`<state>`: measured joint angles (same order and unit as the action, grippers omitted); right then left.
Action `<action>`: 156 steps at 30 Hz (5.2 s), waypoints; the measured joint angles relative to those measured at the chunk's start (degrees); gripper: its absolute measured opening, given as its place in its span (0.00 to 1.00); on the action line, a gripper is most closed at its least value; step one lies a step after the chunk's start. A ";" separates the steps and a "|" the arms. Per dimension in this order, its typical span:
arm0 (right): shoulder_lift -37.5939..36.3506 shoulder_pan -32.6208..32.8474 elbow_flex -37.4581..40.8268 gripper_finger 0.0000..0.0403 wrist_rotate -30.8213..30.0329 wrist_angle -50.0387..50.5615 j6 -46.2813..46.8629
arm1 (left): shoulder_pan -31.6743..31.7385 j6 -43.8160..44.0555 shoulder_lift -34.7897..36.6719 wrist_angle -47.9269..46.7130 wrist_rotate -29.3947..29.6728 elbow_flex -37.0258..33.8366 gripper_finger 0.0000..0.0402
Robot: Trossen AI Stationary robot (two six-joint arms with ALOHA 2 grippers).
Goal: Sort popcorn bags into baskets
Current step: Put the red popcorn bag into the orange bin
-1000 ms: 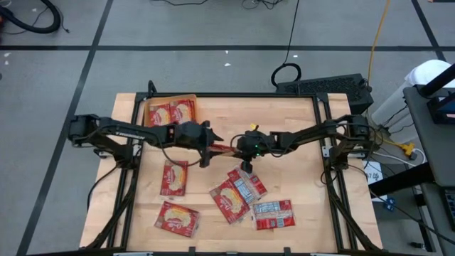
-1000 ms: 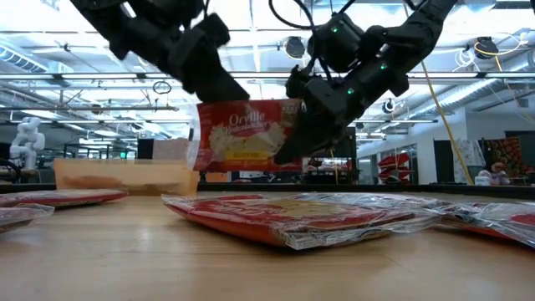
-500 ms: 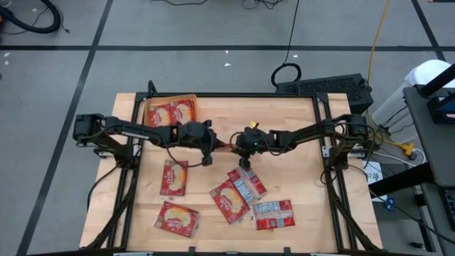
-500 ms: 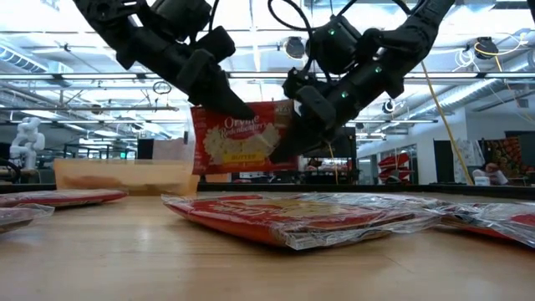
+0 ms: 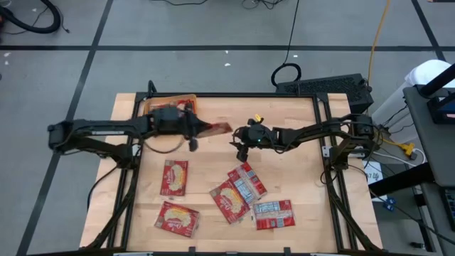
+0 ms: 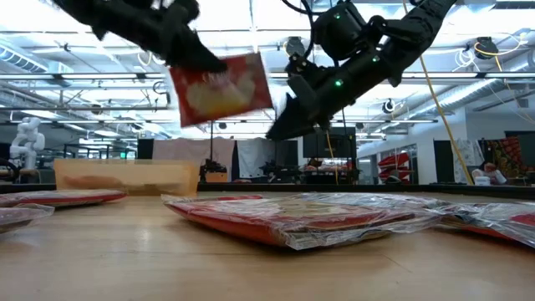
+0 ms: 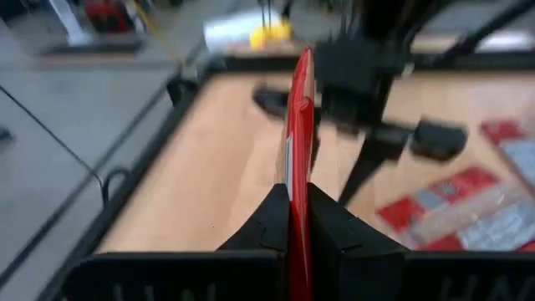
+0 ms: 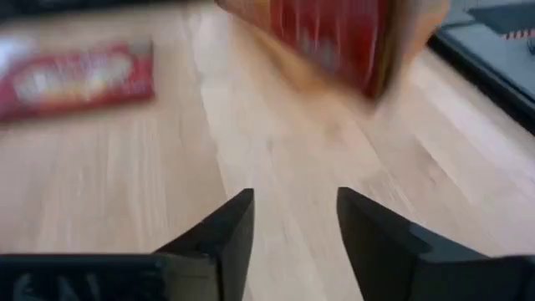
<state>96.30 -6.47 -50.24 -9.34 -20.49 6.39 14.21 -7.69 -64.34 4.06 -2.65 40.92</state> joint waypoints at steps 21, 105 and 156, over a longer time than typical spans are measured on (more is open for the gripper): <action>2.86 0.09 -0.04 0.46 10.68 -43.03 -4.67 | 1.85 11.84 6.70 55.13 -6.52 -23.84 0.07; 6.29 -3.15 -8.05 0.36 15.32 -14.78 -0.65 | 19.47 9.51 26.94 8.99 -14.38 -18.70 0.06; 6.29 1.32 -8.02 0.36 15.34 -9.40 -7.91 | 49.43 14.93 36.97 -20.92 -14.47 -18.86 0.05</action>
<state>102.59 -5.15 -58.26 6.00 -29.89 -1.51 63.63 7.24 -27.37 -16.86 -17.12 22.06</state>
